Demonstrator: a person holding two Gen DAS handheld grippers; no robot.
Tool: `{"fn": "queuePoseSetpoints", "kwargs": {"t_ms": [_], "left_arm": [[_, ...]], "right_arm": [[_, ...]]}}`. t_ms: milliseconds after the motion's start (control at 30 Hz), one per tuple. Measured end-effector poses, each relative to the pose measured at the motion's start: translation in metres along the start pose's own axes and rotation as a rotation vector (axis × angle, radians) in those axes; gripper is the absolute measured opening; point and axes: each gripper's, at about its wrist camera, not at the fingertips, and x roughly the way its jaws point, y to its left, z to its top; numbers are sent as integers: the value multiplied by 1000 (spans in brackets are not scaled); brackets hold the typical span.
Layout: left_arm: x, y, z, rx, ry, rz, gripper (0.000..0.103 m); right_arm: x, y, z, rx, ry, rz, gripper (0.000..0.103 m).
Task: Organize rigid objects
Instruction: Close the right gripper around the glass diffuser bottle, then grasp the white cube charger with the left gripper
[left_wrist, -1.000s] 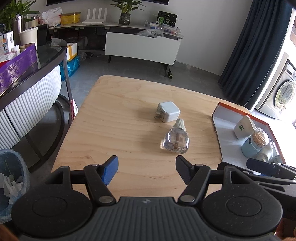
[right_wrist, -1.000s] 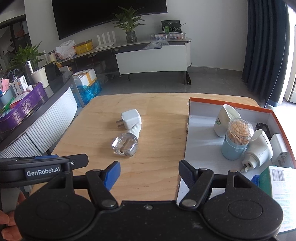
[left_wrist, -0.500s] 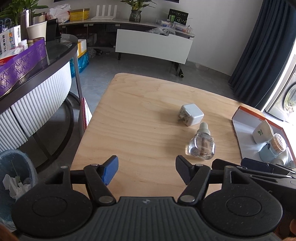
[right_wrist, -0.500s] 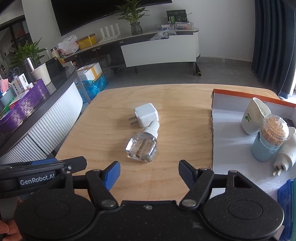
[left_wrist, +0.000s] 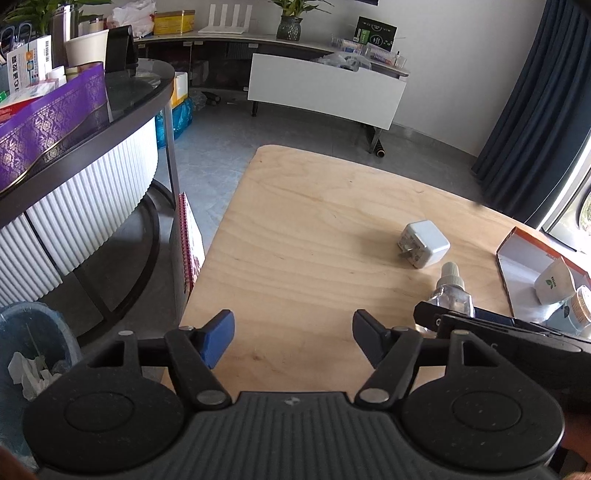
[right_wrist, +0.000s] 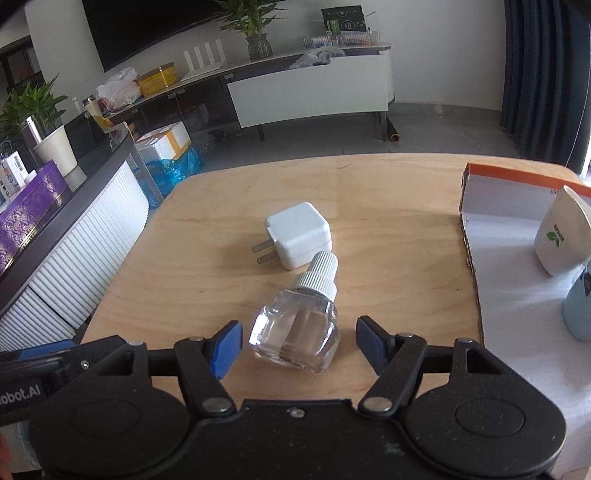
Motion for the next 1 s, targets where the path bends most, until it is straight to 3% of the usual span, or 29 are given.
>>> {"fn": "queuePoseSetpoints", "kwargs": {"t_ms": [233, 433, 567, 767, 933, 967, 1000], "left_arm": [[15, -20, 13, 66, -12, -74, 80], [44, -55, 31, 268, -70, -198, 91], [65, -72, 36, 431, -93, -262, 91], [87, -86, 34, 569, -91, -321, 90], [97, -92, 26, 609, -86, -351, 66], [99, -92, 24, 609, -80, -356, 55], [99, -91, 22, 605, -83, -351, 50]], "right_arm": [[-8, -22, -3, 51, -25, -66, 62], [-23, -37, -10, 61, 4, -66, 62], [-32, -39, -18, 42, 4, -62, 62], [-35, -42, -21, 52, -3, -55, 62], [-34, -42, -21, 61, -8, -55, 62], [-34, -42, -22, 59, -8, -58, 62], [-34, -41, -22, 56, -8, -61, 62]]}}
